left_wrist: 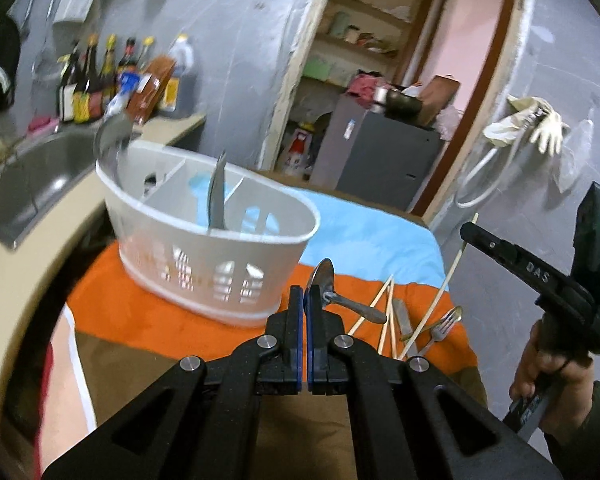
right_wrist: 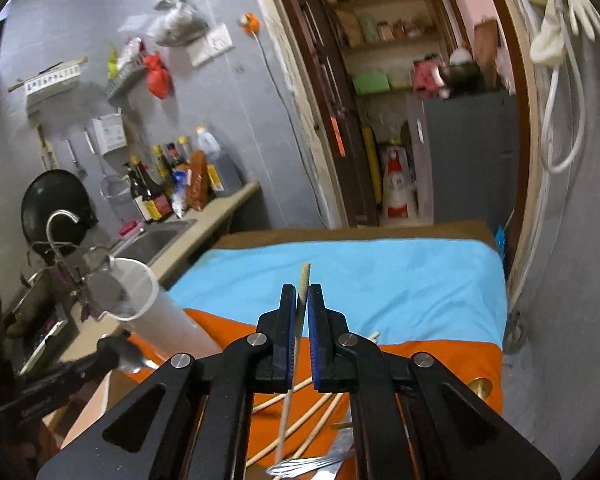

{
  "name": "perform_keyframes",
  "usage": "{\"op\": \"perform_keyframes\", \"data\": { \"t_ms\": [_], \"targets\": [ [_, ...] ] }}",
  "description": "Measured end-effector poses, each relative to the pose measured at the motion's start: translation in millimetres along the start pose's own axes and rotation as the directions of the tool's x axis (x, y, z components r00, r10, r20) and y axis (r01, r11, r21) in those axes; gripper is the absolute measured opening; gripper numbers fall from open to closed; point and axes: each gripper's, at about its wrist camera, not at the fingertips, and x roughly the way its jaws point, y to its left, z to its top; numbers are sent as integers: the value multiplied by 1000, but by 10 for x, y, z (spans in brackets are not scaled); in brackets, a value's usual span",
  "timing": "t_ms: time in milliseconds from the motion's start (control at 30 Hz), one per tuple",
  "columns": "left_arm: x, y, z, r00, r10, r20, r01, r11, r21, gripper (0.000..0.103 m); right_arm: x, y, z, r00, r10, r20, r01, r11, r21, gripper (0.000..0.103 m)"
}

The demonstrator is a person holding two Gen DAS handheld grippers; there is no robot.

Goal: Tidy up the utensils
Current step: 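Grasp a wooden chopstick with the right tool while the left tool holds its spoon, then carry the spoon and chopstick up over the white basket with both tools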

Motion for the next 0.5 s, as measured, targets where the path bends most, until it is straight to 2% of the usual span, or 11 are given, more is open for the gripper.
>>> {"op": "perform_keyframes", "data": {
  "t_ms": [233, 500],
  "targets": [
    [-319, -68, 292, 999, -24, 21, 22, 995, 96, 0, -327, 360, 100, 997, -18, 80, 21, 999, -30, 3],
    [-714, 52, 732, 998, 1, 58, -13, 979, 204, 0, -505, 855, 474, 984, -7, 177, 19, 998, -66, 3]
  ]
}}
